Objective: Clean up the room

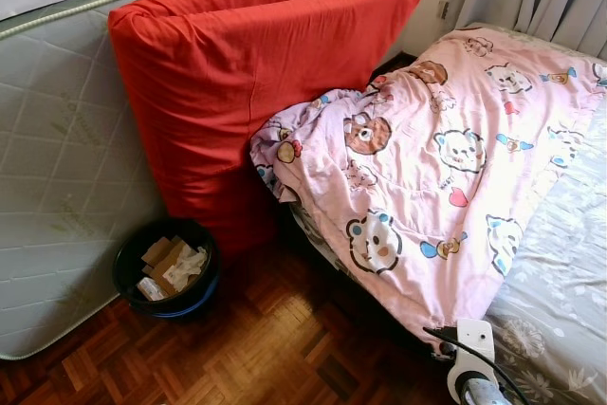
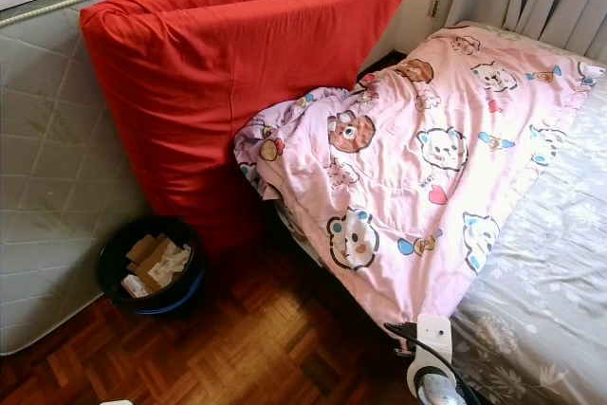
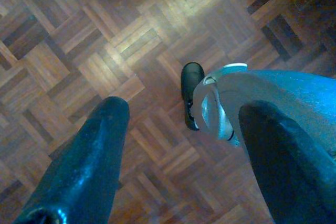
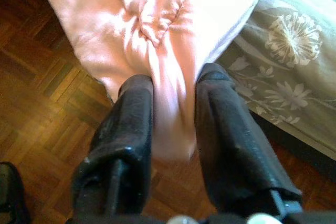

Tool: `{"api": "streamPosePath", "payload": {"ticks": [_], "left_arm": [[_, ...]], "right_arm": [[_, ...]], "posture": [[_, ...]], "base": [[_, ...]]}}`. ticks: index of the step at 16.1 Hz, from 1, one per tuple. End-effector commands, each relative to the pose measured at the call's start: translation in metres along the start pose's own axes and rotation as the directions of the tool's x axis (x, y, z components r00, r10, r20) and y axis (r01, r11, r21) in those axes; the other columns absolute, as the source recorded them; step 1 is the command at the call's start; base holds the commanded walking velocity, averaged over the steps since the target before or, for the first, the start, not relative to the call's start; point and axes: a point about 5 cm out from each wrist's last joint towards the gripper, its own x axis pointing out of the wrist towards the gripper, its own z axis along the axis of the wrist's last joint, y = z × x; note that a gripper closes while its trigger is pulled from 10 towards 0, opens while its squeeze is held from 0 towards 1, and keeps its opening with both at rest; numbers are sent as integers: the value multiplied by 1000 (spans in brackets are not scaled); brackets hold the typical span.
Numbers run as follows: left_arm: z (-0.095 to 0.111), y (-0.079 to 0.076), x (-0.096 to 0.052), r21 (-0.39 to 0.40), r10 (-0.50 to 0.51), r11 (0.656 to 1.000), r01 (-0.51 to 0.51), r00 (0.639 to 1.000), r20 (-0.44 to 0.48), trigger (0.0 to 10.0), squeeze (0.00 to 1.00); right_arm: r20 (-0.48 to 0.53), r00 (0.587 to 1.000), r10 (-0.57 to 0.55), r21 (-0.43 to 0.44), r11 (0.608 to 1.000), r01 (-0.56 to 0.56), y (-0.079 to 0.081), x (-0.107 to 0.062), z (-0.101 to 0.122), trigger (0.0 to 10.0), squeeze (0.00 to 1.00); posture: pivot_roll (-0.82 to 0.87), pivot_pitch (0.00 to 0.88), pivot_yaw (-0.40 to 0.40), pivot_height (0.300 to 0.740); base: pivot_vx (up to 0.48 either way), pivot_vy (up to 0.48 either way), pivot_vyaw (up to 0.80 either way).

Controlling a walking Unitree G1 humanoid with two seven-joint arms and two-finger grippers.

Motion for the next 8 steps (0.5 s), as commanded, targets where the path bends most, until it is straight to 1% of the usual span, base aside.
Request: {"api": "streamPosePath", "payload": {"ticks": [1, 2, 3, 4, 5, 6, 8], "left_arm": [[-7, 4, -3, 16, 8, 1000, -8, 1000, -26, 10000, 0], [-7, 4, -3, 18, 7, 1000, -7, 1000, -26, 10000, 0], [-7, 4, -3, 18, 6, 1000, -6, 1000, -26, 10000, 0], [-7, 4, -3, 19, 5, 1000, -4, 1000, -27, 10000, 0], [-7, 4, -3, 22, 3, 1000, -3, 1000, -28, 10000, 0], [-7, 4, -3, 24, 2, 1000, -2, 1000, -29, 10000, 0], [-7, 4, -3, 27, 1, 1000, 0, 999, -32, 10000, 0]], "right_arm": [[-31, 1000, 4, 1, 1000, -4, 2, -2, -8, 10000, 1000], [-36, 999, 3, 4, 1000, -2, 2, -2, -9, 10000, 1000], [-43, 999, 1, 5, 1000, -1, 2, -3, -11, 10000, 698], [-49, 999, 0, 6, 1000, 0, 1, -3, -13, 10000, 220], [-61, 998, 1, 4, 1000, -1, 1, -4, -16, 10000, 169], [-77, 997, 9, 6, 1000, -9, 1, -5, -21, 10000, 0], [-99, 995, 31, 27, 999, -28, 2, -8, -28, 10000, 0]], "posture": [[21, 115, 11, 740], [19, 115, 10, 740], [19, 114, 10, 740], [21, 114, 10, 740], [22, 113, 11, 740], [20, 111, 13, 740], [17, 108, 15, 740]], "base": [[0, 0, 0], [0, 0, 0], [0, 0, 0], [0, 0, 0], [0, 0, 0], [0, 0, 0], [0, 0, 0]]}}
